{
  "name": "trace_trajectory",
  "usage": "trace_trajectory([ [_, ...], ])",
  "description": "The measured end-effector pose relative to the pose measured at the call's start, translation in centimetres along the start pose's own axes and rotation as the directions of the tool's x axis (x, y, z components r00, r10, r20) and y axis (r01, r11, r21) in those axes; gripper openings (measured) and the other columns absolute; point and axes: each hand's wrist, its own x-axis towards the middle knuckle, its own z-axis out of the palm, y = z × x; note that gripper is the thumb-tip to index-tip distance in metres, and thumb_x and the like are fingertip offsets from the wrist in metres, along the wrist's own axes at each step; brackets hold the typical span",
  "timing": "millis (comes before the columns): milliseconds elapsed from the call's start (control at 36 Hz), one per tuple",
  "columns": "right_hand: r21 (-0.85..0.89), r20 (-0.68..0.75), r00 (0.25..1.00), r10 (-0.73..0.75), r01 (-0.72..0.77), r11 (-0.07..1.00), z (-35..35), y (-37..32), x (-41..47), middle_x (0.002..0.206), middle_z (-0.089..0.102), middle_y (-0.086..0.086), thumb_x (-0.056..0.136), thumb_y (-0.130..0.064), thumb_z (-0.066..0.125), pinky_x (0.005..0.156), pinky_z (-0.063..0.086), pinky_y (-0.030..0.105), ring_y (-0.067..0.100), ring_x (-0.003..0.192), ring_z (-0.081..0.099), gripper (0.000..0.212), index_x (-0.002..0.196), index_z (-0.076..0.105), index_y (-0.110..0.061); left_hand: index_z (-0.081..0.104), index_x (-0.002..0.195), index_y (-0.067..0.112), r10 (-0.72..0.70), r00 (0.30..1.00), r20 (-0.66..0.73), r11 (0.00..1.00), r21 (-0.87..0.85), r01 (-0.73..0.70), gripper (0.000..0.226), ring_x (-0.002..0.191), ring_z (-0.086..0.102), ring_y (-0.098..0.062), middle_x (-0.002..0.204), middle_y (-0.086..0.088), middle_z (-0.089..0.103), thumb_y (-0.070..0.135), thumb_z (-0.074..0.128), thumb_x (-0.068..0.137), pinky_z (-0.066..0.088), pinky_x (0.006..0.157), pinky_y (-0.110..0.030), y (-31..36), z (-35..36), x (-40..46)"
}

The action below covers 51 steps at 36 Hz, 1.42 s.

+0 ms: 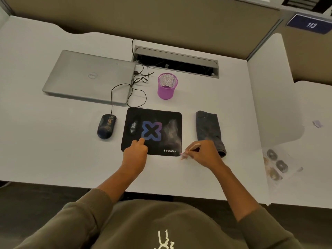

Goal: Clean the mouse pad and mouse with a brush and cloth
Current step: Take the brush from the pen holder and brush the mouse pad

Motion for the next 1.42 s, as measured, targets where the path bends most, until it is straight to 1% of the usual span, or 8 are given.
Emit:
trace_trajectory([
  [139, 0.074, -0.179, 0.983, -0.033, 0.047, 0.996, -0.2, -2.3, 0.6, 0.085, 0.069, -0.009, 0.092, -0.025, 0.079, 0.071, 0.048, 0.008, 0.006, 0.075, 0.065, 0.013, 0.098, 0.082, -0.014, 0.071, 0.119, 0.014, 0.074, 0.997, 0.033, 0.995, 0.071, -0.076, 0.026, 0.1, 0.06, -0.019, 0.128, -0.004, 0.059, 0.026, 0.073, 0.095, 0.059, 0.081, -0.029, -0.4, -0.5, 0.3],
  [389, -0.025, -0.137, 0.98, 0.146, -0.15, 0.988, 1.3, -0.2, -1.9, 0.087, 0.074, -0.006, 0.09, -0.033, 0.081, 0.072, 0.06, 0.021, 0.014, 0.077, 0.069, 0.016, 0.096, 0.08, -0.019, 0.071, 0.118, 0.016, 0.123, 0.988, 0.088, 0.987, 0.094, -0.132, 0.021, 0.099, 0.061, -0.019, 0.13, -0.005, 0.06, 0.022, 0.07, 0.097, 0.059, 0.084, -0.031, -0.7, -1.1, 1.2],
  [500, 0.068, -0.317, 0.942, 0.111, -0.095, 0.993, 1.2, -1.6, -1.8, 0.076, 0.068, -0.022, 0.087, -0.026, 0.084, 0.055, 0.049, 0.005, 0.006, 0.072, 0.069, 0.011, 0.083, 0.075, -0.031, 0.071, 0.121, 0.016, 0.162, 0.98, 0.118, 0.98, 0.098, -0.173, 0.025, 0.104, 0.061, -0.021, 0.142, -0.007, 0.055, 0.023, 0.069, 0.097, 0.056, 0.084, -0.029, -0.7, -1.2, 1.1],
  [639, -0.013, -0.286, 0.955, 0.079, -0.087, 0.996, 2.1, -2.3, -1.5, 0.075, 0.068, -0.019, 0.087, -0.019, 0.083, 0.067, 0.059, 0.019, 0.008, 0.07, 0.068, 0.004, 0.084, 0.08, -0.02, 0.07, 0.121, 0.015, 0.206, 0.97, 0.132, 0.97, 0.105, -0.22, 0.024, 0.105, 0.06, -0.021, 0.144, -0.008, 0.052, 0.021, 0.069, 0.098, 0.055, 0.082, -0.029, -1.3, -1.1, 1.2],
  [750, 0.023, -0.4, 0.912, 0.091, -0.089, 0.996, 1.5, -3.5, -0.7, 0.076, 0.065, -0.022, 0.087, -0.02, 0.082, 0.058, 0.047, 0.006, 0.006, 0.07, 0.064, 0.013, 0.081, 0.073, -0.027, 0.071, 0.121, 0.015, 0.233, 0.963, 0.134, 0.966, 0.087, -0.245, 0.025, 0.106, 0.06, -0.022, 0.145, -0.009, 0.051, 0.021, 0.07, 0.097, 0.057, 0.083, -0.031, -1.7, -0.8, 1.3],
  [1083, 0.195, -0.49, 0.867, 0.086, 0.013, 0.981, 0.6, -9.5, 6.6, 0.077, 0.065, -0.016, 0.09, -0.023, 0.082, 0.061, 0.047, 0.0, 0.002, 0.07, 0.066, 0.011, 0.086, 0.072, -0.018, 0.063, 0.136, 0.012, 0.312, 0.944, 0.109, 0.946, 0.051, -0.319, 0.037, 0.111, 0.059, -0.021, 0.146, -0.009, 0.046, 0.021, 0.066, 0.1, 0.058, 0.092, -0.031, -3.0, 0.5, 0.8],
  [1278, 0.145, -0.408, 0.913, 0.025, 0.038, 0.989, 1.4, -10.3, 9.4, 0.091, 0.07, 0.002, 0.097, -0.021, 0.073, 0.08, 0.052, 0.017, 0.009, 0.079, 0.064, 0.016, 0.099, 0.074, -0.005, 0.054, 0.143, 0.011, 0.224, 0.969, 0.1, 0.974, -0.059, -0.219, 0.043, 0.102, 0.063, -0.021, 0.138, -0.009, 0.051, 0.021, 0.063, 0.102, 0.057, 0.088, -0.027, -2.9, 1.0, 0.4],
  [1417, 0.056, -0.128, 0.992, -0.009, 0.017, 0.998, 2.8, -9.1, 7.6, 0.096, 0.068, 0.008, 0.1, -0.022, 0.068, 0.086, 0.055, 0.027, 0.018, 0.086, 0.066, 0.017, 0.106, 0.068, -0.005, 0.055, 0.142, 0.011, 0.179, 0.981, 0.072, 0.979, -0.113, -0.17, 0.044, 0.103, 0.064, -0.021, 0.137, -0.009, 0.053, 0.021, 0.066, 0.1, 0.059, 0.091, -0.029, -2.8, 1.3, -0.1],
])
